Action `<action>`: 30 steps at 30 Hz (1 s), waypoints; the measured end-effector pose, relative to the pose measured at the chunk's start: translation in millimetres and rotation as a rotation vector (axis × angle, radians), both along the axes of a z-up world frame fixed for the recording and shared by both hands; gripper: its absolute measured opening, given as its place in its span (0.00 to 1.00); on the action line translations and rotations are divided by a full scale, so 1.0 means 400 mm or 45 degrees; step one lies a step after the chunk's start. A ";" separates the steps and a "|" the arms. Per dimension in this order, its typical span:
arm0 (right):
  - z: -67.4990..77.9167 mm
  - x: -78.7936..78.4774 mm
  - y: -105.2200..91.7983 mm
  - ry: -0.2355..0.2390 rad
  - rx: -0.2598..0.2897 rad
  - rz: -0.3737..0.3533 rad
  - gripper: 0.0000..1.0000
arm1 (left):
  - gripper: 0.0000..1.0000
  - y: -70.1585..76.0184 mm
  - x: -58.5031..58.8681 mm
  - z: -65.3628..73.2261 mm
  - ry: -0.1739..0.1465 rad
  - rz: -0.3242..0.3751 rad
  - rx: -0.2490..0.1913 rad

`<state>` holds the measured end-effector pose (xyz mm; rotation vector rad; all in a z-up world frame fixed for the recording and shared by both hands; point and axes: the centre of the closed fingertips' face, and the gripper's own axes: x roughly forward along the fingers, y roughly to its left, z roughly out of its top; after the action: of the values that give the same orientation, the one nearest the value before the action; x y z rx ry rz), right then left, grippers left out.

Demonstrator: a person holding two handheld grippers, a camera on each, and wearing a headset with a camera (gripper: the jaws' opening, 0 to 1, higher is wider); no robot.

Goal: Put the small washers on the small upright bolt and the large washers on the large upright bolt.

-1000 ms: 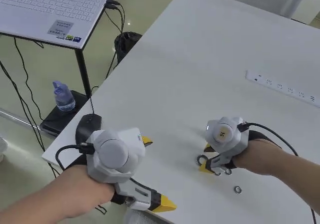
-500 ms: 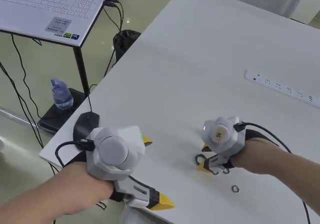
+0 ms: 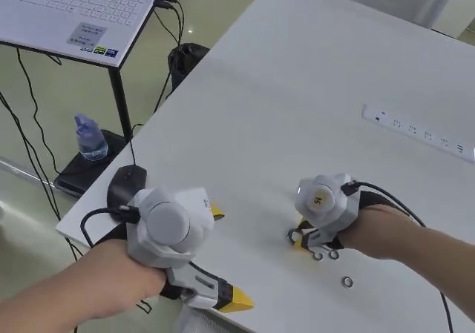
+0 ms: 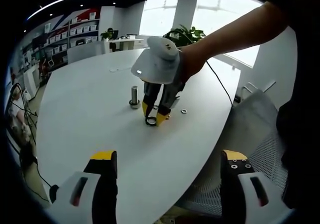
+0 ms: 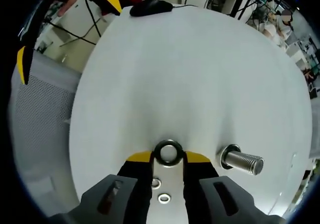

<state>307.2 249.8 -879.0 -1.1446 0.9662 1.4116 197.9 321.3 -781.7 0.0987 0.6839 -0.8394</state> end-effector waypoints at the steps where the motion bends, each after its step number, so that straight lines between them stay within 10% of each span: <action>1: 0.002 0.000 -0.001 -0.002 -0.003 -0.003 0.23 | 0.85 0.000 0.000 0.002 -0.001 0.000 -0.001; 30: 0.018 0.026 -0.054 0.032 0.024 -0.074 0.21 | 0.84 0.008 0.003 0.006 0.005 0.006 0.026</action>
<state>317.6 228.2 -871.6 -1.0788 0.9941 1.3882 198.9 324.3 -779.3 0.1133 0.6964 -0.8284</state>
